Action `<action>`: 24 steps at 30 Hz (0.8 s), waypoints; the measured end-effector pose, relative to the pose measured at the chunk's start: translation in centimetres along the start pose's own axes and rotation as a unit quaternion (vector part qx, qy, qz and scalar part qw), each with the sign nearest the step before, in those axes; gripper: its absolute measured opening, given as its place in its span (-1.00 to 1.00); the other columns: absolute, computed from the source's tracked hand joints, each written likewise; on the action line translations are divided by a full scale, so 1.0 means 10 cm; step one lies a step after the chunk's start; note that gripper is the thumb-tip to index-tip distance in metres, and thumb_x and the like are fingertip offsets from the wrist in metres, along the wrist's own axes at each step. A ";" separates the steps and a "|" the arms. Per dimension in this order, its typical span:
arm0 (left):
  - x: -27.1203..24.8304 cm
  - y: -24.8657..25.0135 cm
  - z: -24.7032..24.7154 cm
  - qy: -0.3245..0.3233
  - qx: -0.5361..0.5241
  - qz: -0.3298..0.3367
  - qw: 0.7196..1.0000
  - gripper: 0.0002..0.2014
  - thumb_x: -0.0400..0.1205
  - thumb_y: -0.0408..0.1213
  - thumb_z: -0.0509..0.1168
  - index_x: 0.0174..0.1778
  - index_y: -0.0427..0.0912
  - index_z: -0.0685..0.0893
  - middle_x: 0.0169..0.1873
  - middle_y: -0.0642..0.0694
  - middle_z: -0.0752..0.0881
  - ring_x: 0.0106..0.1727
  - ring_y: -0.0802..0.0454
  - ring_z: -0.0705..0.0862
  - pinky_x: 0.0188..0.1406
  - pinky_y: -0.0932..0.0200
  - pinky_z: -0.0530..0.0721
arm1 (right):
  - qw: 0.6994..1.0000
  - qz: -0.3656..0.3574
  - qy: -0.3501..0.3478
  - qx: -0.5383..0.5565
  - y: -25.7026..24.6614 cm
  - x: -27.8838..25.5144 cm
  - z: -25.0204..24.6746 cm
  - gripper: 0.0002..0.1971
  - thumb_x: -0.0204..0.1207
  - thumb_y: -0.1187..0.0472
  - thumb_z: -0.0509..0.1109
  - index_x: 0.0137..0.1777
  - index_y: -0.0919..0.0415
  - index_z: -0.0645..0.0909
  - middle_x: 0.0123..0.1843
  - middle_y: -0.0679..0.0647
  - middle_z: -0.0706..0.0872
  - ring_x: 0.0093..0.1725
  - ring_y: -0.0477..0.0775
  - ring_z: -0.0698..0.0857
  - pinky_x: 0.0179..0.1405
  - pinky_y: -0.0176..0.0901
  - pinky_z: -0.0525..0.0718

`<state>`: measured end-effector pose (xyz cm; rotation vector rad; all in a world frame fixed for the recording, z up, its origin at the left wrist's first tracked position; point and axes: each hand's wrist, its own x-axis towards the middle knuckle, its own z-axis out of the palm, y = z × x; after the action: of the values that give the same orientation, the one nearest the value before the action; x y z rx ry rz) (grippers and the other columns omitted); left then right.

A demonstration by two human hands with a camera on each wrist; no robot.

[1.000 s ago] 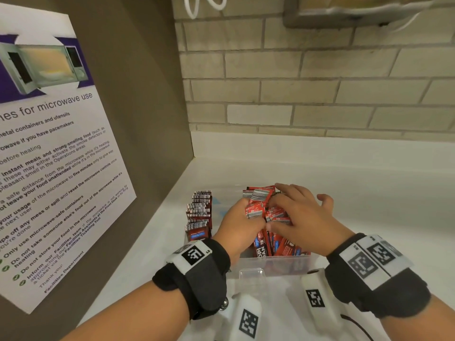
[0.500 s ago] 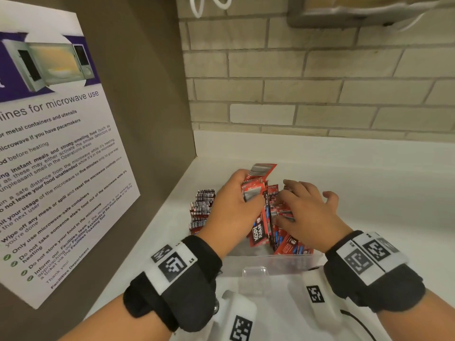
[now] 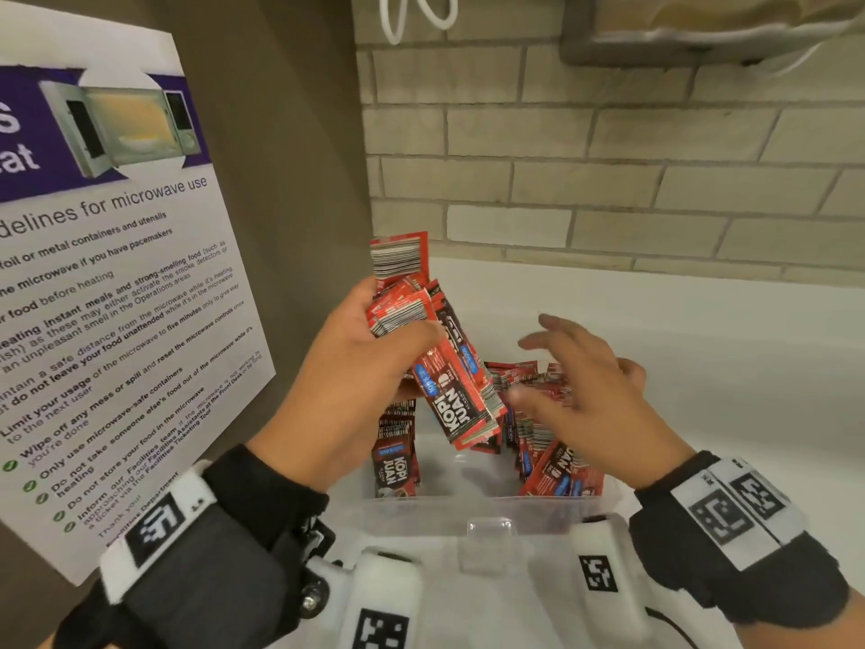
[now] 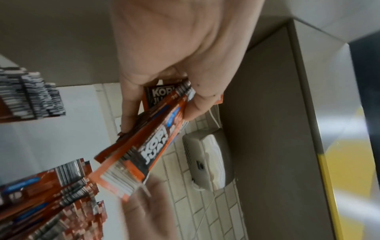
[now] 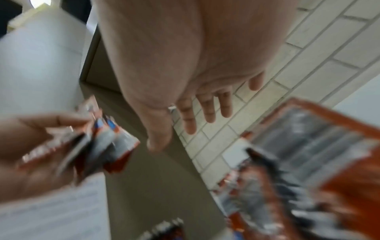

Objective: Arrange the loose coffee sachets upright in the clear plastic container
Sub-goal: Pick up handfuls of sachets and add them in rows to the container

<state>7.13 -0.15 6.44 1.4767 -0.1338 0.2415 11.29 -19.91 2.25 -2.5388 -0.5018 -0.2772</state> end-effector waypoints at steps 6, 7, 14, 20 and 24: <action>-0.04 -0.03 0.00 0.000 -0.069 -0.039 0.997 -0.81 0.58 -0.47 0.32 0.05 -0.15 0.62 -0.23 -0.12 0.80 -0.23 -0.05 0.81 -0.33 0.08 0.75 | 0.911 -0.064 -0.158 0.375 -0.53 -0.02 -0.05 -0.39 0.33 -0.21 0.50 0.34 -0.19 0.36 0.18 -0.26 0.66 0.15 -0.27 0.68 0.11 -0.21 0.70; -0.05 -0.03 0.00 0.006 -0.075 -0.036 0.996 -0.81 0.58 -0.45 0.33 0.06 -0.15 0.63 -0.21 -0.12 0.81 -0.22 -0.04 0.81 -0.35 0.11 0.74 | 0.918 -0.074 -0.153 0.359 -0.60 -0.02 -0.02 -0.44 0.35 -0.17 0.47 0.32 -0.20 0.35 0.11 -0.26 0.67 0.06 -0.30 0.70 0.01 -0.33 0.70; -0.04 -0.10 0.01 0.006 -0.059 -0.007 0.998 -0.60 0.54 -0.05 0.27 0.31 -0.02 0.53 0.04 -0.02 0.81 0.05 0.06 0.79 -0.02 0.12 0.75 | 0.908 -0.063 -0.055 0.410 -0.68 0.13 0.16 -0.62 0.48 -0.04 0.33 0.31 -0.16 0.42 0.09 -0.27 0.70 0.10 -0.28 0.67 0.10 -0.29 0.66; 0.02 -0.12 -0.01 0.013 -0.006 0.016 1.000 -0.62 0.57 -0.01 0.19 0.28 0.01 0.61 0.10 0.01 0.79 0.17 0.07 0.74 0.29 -0.06 0.62 | 0.865 -0.034 -0.035 0.500 -0.61 0.21 0.23 -0.66 0.40 -0.01 0.36 0.20 -0.13 0.53 0.02 -0.24 0.75 0.00 -0.24 0.72 -0.03 -0.30 0.68; 0.06 -0.14 -0.01 -0.008 0.020 0.026 0.999 -0.60 0.62 0.02 0.27 0.33 -0.05 0.58 0.16 -0.02 0.77 0.23 0.04 0.71 0.33 -0.11 0.59 | 0.812 -0.004 -0.047 0.582 -0.56 0.23 0.25 -0.65 0.35 0.05 0.37 0.16 -0.01 0.59 -0.13 -0.18 0.79 -0.16 -0.26 0.72 -0.19 -0.38 0.64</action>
<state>8.02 -0.15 5.25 1.5161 -0.1815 0.2765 11.37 -13.44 3.49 -1.3365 -0.4956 0.1476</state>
